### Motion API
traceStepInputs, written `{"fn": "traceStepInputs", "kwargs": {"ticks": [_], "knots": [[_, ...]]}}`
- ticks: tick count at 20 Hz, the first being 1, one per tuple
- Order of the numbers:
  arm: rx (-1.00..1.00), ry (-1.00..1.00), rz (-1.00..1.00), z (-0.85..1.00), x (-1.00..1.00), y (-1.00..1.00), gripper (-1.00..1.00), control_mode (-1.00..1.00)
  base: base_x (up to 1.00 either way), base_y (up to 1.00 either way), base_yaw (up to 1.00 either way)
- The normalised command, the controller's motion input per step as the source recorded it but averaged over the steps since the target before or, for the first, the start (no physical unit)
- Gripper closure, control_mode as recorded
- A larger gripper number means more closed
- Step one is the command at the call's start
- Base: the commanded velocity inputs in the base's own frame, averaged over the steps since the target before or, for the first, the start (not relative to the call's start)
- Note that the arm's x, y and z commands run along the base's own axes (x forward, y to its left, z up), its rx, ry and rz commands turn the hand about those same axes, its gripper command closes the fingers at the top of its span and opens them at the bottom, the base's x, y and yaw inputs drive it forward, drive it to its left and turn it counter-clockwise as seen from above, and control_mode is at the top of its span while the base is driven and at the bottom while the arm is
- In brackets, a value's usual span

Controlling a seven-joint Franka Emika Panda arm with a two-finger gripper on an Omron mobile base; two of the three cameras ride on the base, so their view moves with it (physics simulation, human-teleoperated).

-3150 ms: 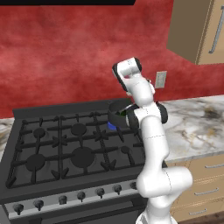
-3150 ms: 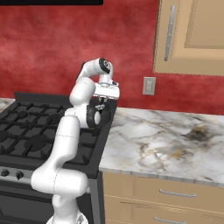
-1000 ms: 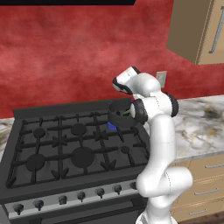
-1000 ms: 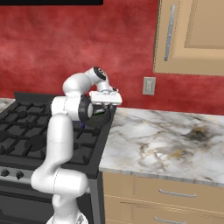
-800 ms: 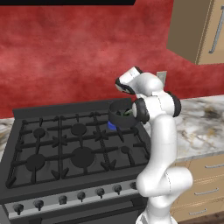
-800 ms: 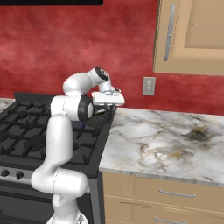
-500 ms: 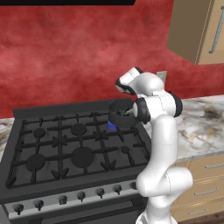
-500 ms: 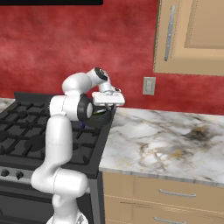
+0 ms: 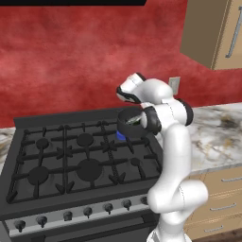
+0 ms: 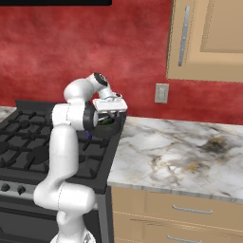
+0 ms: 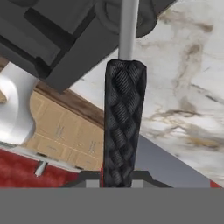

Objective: Put the cucumber and eggplant in the pot. Retrieve the spatula and lightly stir the vegetables in the pot.

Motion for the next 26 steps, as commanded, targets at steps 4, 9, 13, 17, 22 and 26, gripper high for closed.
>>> {"fn": "traceStepInputs", "kwargs": {"ticks": [4, 9, 13, 17, 22, 26], "knots": [[0.00, 0.00, 0.04, 0.00, 0.54, 0.30, 1.00, -1.00, 0.00, 0.00, 0.00], [0.00, 0.00, 0.00, 0.00, 0.47, 0.03, 1.00, -1.00, 0.00, 0.00, 0.00], [0.00, 0.00, 0.00, -0.09, 0.16, -0.16, 1.00, -1.00, 0.00, 0.00, 0.00], [0.00, 0.02, 0.00, -0.26, 0.00, -0.39, 1.00, -1.00, 0.00, 0.00, 0.00], [0.00, 0.06, 0.00, -0.41, 0.00, -0.45, 1.00, -1.00, 0.00, 0.00, 0.00], [0.00, 0.06, 0.00, -0.16, -0.06, -0.36, 1.00, -1.00, 0.00, 0.00, 0.00]]}}
